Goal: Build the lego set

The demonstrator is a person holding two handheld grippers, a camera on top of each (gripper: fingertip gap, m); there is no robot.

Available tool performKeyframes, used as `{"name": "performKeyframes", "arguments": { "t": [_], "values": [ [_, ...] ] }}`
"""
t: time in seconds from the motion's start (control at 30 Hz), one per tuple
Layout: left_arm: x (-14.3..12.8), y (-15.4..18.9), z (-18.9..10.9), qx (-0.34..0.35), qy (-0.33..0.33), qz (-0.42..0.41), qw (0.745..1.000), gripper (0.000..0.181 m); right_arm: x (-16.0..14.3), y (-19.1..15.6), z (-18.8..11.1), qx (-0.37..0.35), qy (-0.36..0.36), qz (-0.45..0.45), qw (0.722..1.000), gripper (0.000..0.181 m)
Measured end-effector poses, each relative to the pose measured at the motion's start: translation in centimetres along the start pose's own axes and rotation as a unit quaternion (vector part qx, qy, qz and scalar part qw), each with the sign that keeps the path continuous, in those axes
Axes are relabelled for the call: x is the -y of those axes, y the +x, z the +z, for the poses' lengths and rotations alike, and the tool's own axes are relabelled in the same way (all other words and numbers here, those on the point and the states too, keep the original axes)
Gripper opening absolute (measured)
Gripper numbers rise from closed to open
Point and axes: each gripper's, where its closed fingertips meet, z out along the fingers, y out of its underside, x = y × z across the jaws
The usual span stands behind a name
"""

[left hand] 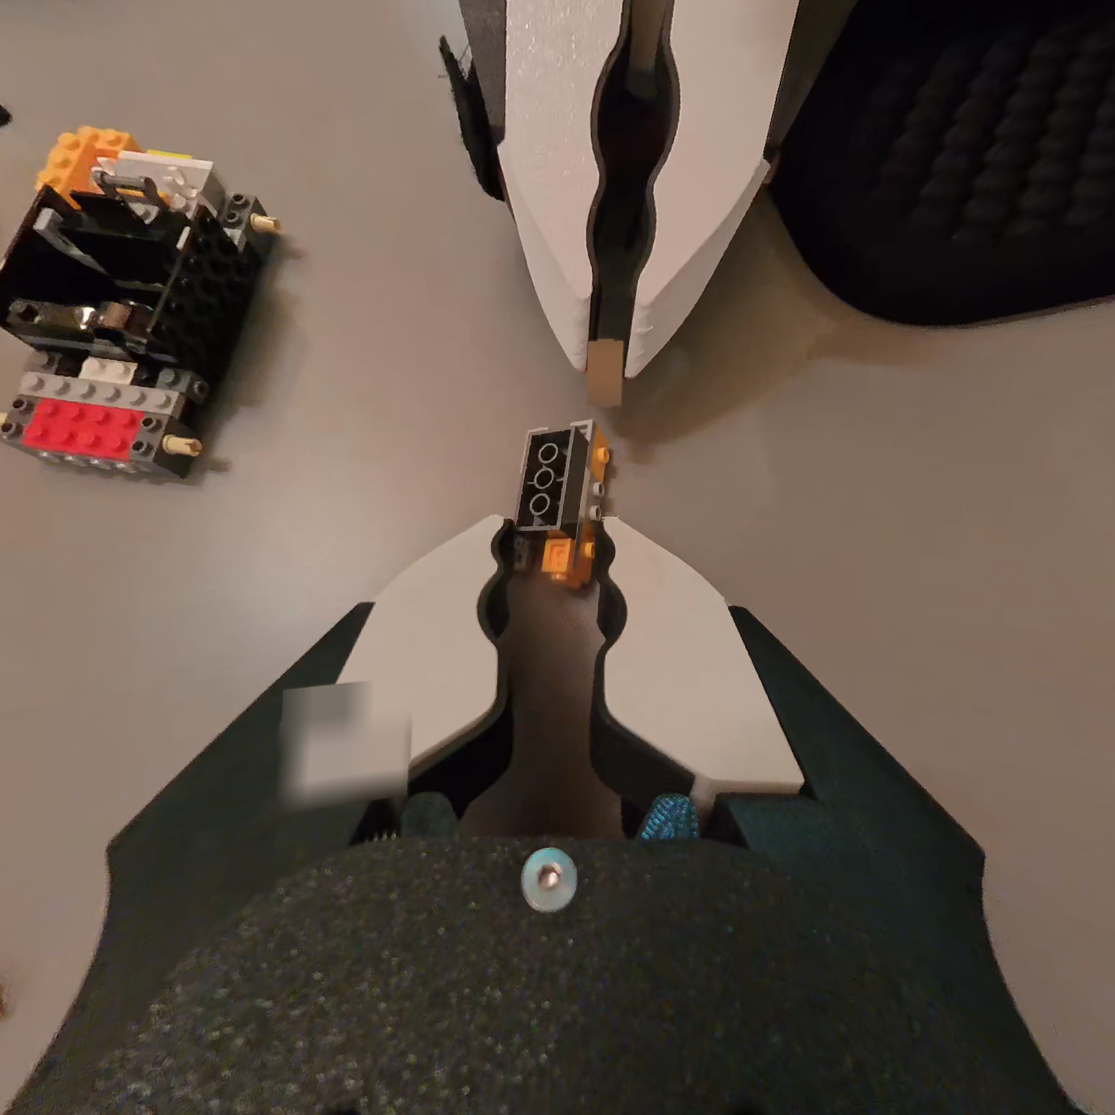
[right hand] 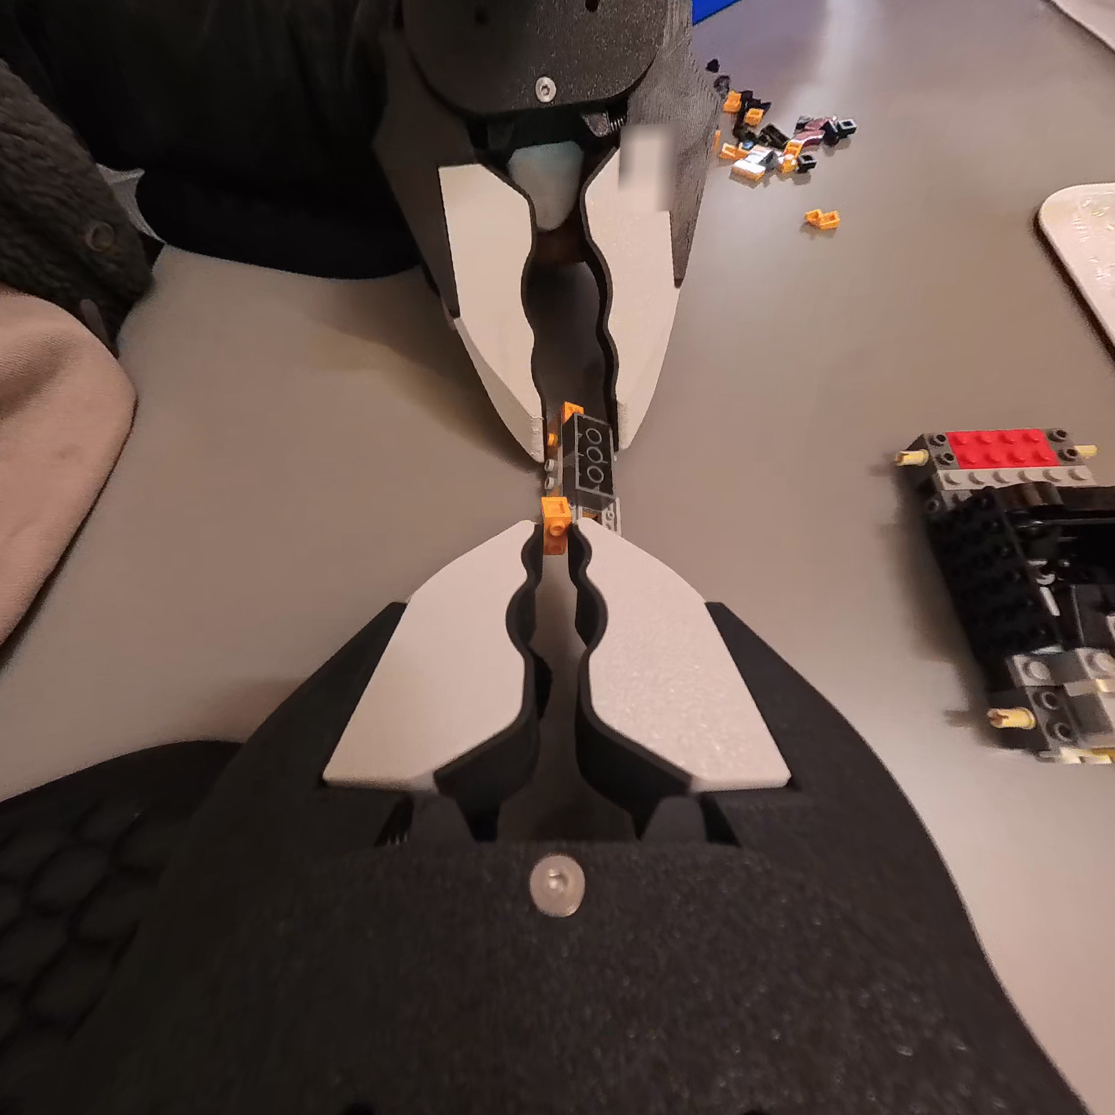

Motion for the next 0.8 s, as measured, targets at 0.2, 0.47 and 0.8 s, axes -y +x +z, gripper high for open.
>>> {"name": "performKeyframes", "arguments": {
  "t": [0.2, 0.47, 0.8],
  "values": [
    [0.8, -0.5, -0.2, 0.056, 0.011, 0.074, 0.996, 0.024, -0.2, 0.3, 0.0, -0.008, -0.001, 0.004, 1.0, 0.007],
    [1.7, -0.8, -0.4, 0.09, 0.038, 0.11, 0.989, 0.019, -0.4, 0.8, 0.1, -0.027, -0.008, 0.006, 1.0, 0.007],
    [0.9, -0.3, 0.3, 0.059, 0.024, 0.088, 0.994, 0.021, -0.9, 1.2, 0.1, -0.038, -0.022, 0.002, 0.999, 0.008]
  ]
}}
